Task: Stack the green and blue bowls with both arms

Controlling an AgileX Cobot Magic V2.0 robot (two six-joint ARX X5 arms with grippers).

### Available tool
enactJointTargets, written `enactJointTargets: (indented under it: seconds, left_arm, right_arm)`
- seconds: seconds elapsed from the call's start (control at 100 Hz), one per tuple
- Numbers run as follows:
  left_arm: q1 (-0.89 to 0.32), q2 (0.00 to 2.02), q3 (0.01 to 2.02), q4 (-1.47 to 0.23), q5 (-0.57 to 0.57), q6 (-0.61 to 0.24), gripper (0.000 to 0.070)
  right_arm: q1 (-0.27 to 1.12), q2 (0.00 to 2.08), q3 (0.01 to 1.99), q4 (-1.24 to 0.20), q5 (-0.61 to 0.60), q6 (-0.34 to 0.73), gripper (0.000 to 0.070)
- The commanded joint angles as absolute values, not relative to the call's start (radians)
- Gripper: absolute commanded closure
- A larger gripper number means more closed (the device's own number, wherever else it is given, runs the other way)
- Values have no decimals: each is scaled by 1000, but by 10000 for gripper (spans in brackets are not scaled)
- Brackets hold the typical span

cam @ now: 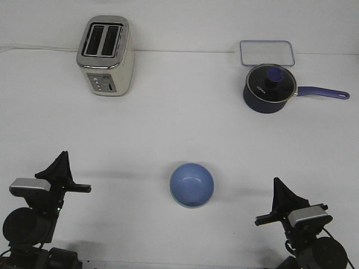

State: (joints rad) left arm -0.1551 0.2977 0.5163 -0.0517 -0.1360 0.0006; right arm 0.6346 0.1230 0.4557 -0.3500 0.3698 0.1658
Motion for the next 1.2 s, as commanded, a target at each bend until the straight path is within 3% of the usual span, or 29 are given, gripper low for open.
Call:
enactJointTargets:
  seconds: [0.0, 0.87, 1.19]
  left_arm:
    - [-152, 281, 519, -34, -142, -9, 687]
    - [-137, 232, 505, -9, -142, 13, 685]
    - [-30, 115, 216, 110, 1, 6, 685]
  right_arm:
    - [641, 125, 456, -344, 387, 153, 700]
    - [642, 125, 456, -342, 393, 154, 700]
    - [642, 125, 456, -342, 392, 154, 700]
